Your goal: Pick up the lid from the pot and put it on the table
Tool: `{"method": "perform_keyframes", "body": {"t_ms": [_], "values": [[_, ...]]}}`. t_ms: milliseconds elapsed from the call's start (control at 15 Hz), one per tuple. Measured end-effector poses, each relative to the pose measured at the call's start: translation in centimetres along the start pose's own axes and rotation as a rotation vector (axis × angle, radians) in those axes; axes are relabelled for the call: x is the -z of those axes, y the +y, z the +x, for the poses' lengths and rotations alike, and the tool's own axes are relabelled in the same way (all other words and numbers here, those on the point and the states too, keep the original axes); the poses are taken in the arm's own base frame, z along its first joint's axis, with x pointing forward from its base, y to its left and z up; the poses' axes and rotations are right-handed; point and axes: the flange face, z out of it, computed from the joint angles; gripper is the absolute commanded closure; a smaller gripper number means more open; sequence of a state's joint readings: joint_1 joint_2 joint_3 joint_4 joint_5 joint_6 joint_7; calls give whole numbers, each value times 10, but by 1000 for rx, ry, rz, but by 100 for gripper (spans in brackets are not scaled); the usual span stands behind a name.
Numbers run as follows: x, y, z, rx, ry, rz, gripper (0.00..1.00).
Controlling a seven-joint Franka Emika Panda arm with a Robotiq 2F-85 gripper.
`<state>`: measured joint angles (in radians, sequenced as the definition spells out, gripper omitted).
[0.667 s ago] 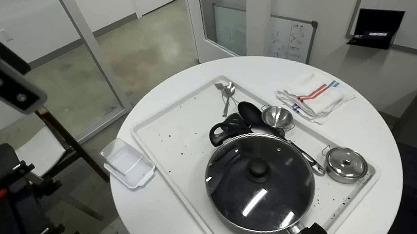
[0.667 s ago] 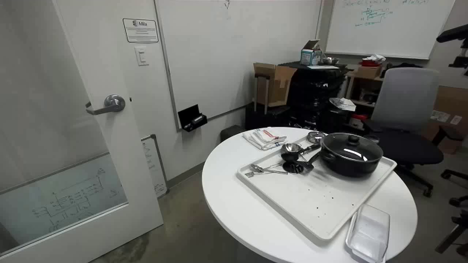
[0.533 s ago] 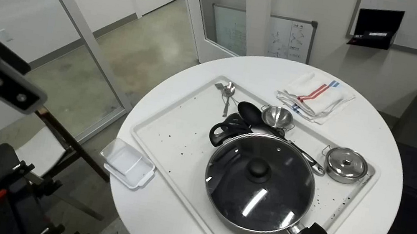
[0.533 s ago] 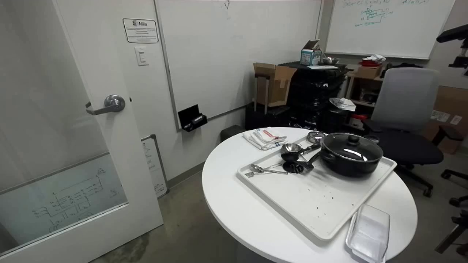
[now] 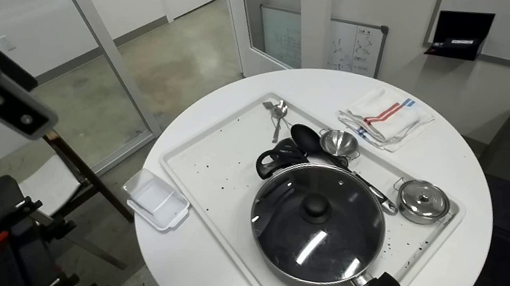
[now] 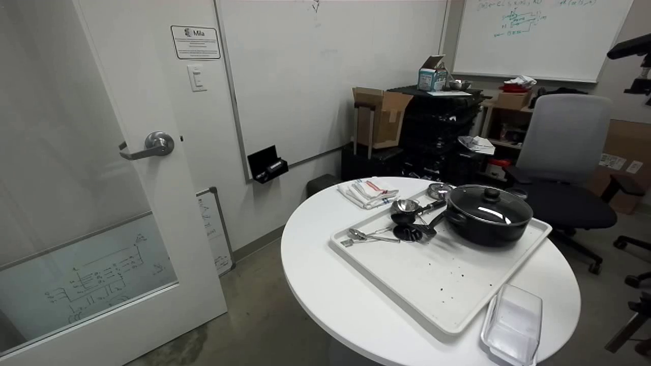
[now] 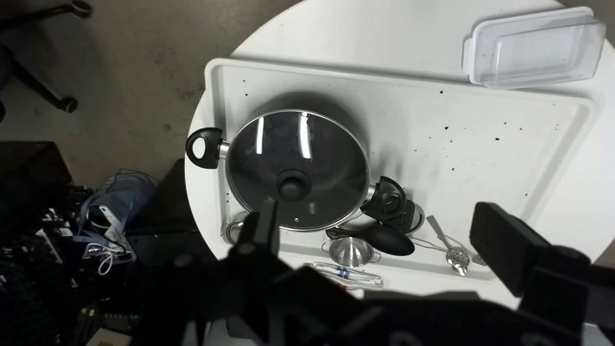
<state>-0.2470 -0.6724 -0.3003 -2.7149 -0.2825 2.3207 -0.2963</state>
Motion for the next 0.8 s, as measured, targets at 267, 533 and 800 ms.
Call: {"method": "perform_keyframes", "body": {"t_ms": [267,533,800], "values": [[-5,-5,6,11,-18,-4,0],[-20,-14,32,22,-68,-7,0],[-48,-19,72,41,-137,9,0]]}}
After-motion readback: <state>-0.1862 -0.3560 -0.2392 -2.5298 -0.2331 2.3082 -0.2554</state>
